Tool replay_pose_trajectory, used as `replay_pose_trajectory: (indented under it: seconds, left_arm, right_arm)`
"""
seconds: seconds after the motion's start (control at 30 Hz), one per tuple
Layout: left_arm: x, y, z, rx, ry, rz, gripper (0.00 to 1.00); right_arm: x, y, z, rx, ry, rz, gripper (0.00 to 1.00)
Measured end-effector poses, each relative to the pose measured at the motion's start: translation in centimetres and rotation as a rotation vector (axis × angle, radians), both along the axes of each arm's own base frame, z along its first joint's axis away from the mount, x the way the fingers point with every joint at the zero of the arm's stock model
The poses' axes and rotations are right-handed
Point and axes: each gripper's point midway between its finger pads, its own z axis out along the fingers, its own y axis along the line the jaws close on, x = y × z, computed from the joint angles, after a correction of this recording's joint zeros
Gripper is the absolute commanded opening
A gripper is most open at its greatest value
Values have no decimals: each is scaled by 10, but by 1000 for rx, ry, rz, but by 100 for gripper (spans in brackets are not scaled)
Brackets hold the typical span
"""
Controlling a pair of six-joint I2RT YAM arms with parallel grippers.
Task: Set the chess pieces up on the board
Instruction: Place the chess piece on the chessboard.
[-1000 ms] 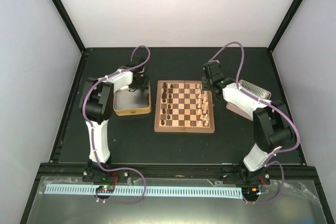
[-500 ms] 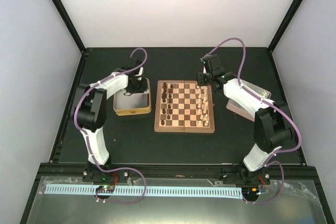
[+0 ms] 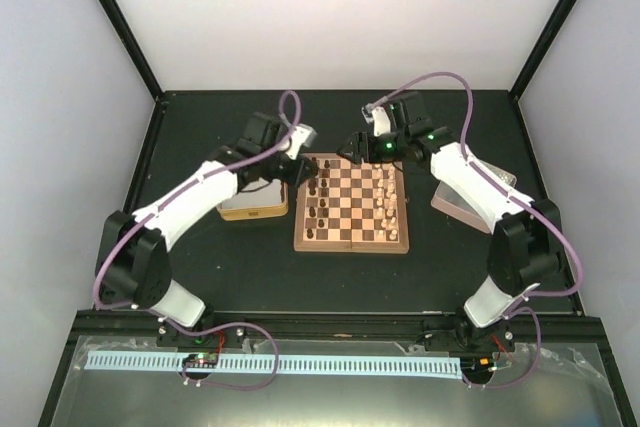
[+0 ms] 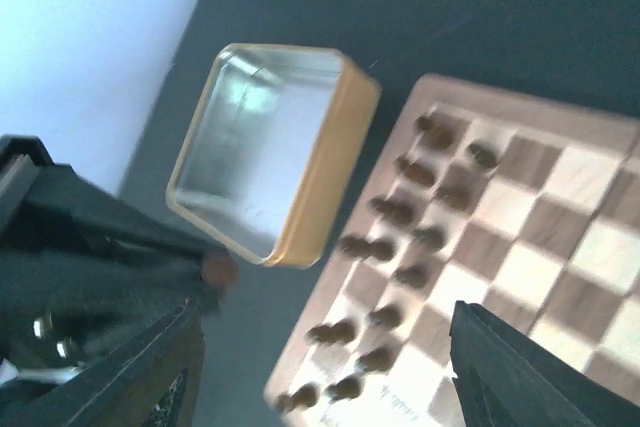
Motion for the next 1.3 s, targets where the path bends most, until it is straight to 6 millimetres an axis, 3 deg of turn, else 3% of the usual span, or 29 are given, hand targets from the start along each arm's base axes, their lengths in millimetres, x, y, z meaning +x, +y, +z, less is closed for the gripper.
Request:
replay_pose_trajectory:
  seconds: [0.17,0.43,0.63,0.77,0.87,1.0,1.13,1.3]
  left_arm:
    - [-54,-56,23,-42,-178,-215,2]
    - [-86,-81,29,-29,-424,-314,2]
    - [-101,-94,30,-17,-547,-387,2]
    - [-94,-92,28,18,-571,-363,7]
    - [-89,-90,13,52,-528,-339,10]
    - [-86,-94,-35,139,-363,-305,11]
    - [-86,-99,-77,238,-217,-279,11]
    - [-80,-101,-100,320,-112,-236,31]
  right_arm:
    - [-41,6,3,153,123,33,64]
    - [-110,-11,1,304,250,7,54]
    - [-122,-12,6,339,260,23,50]
    - [-119,-20,-5,301,248,-34,50]
    - [-116,-34,-19,243,220,-116,50]
    - [-115,-54,-31,174,178,-223,50]
    - [-112,-75,-31,127,102,-322,50]
    - [-111,-89,-33,100,56,-384,50]
